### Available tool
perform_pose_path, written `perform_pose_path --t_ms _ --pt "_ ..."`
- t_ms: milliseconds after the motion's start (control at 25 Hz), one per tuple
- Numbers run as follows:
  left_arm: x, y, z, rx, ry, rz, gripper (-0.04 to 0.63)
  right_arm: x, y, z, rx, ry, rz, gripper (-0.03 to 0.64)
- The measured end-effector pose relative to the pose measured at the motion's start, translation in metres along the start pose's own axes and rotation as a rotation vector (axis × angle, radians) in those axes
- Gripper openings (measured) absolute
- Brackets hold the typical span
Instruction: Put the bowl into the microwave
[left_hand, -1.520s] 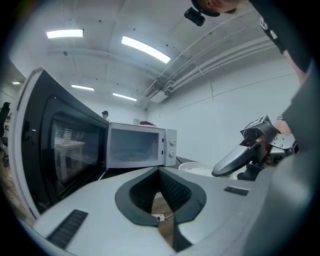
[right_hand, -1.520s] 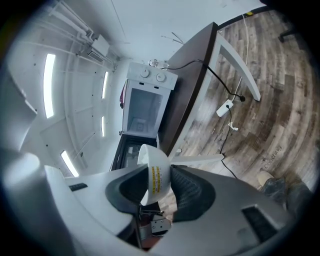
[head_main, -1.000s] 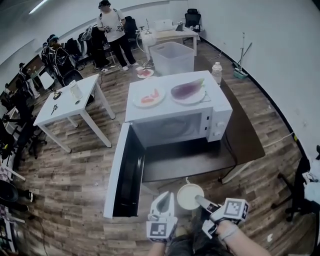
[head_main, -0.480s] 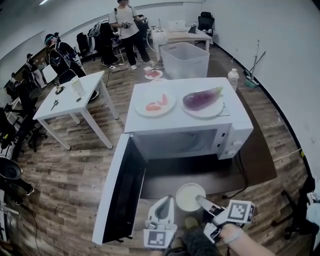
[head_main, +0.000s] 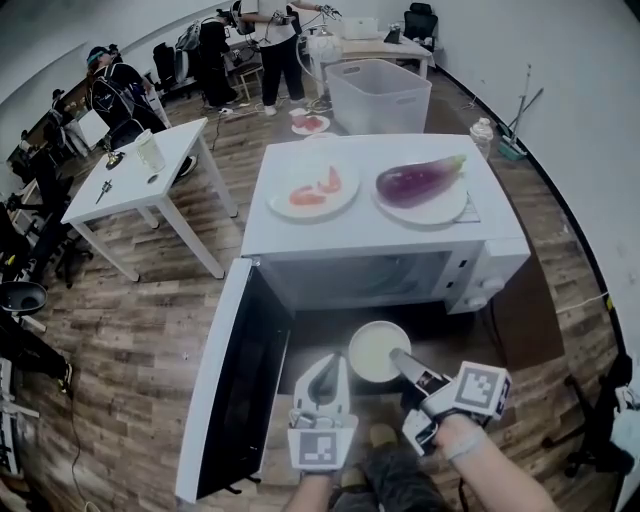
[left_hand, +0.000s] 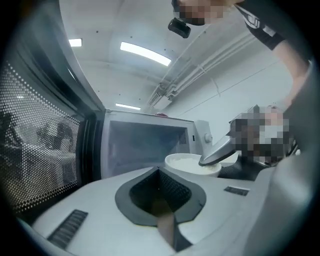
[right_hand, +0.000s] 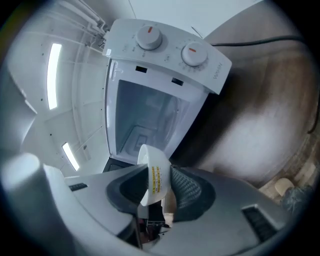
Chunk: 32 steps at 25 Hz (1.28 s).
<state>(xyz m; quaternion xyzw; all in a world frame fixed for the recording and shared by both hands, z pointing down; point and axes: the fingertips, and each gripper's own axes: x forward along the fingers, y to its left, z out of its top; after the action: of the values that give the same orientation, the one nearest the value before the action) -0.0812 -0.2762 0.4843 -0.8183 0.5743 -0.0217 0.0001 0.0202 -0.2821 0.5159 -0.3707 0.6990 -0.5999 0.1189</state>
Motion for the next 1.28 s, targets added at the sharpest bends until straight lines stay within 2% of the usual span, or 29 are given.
perform_pose_path --t_ms 160,440,680,960,1280 --pt "0.016 0.005 0.004 0.013 -0.012 0.008 0.0 0.019 0.006 0.019 -0.039 -0.03 -0.005 0.129" --pt "0.031 0.014 0.003 -0.051 -0.004 0.019 0.0 0.049 0.016 0.052 -0.041 -0.078 -0.039 0.129" --pt "0.041 0.017 0.007 -0.042 -0.015 0.017 0.0 0.073 0.022 0.071 -0.021 -0.128 -0.042 0.129" --pt "0.049 0.018 0.006 -0.063 -0.021 0.027 0.0 0.094 0.022 0.084 0.006 -0.153 -0.057 0.129" --pt "0.062 0.017 0.008 -0.06 -0.026 0.0 0.0 0.108 0.015 0.091 0.029 -0.16 -0.096 0.13"
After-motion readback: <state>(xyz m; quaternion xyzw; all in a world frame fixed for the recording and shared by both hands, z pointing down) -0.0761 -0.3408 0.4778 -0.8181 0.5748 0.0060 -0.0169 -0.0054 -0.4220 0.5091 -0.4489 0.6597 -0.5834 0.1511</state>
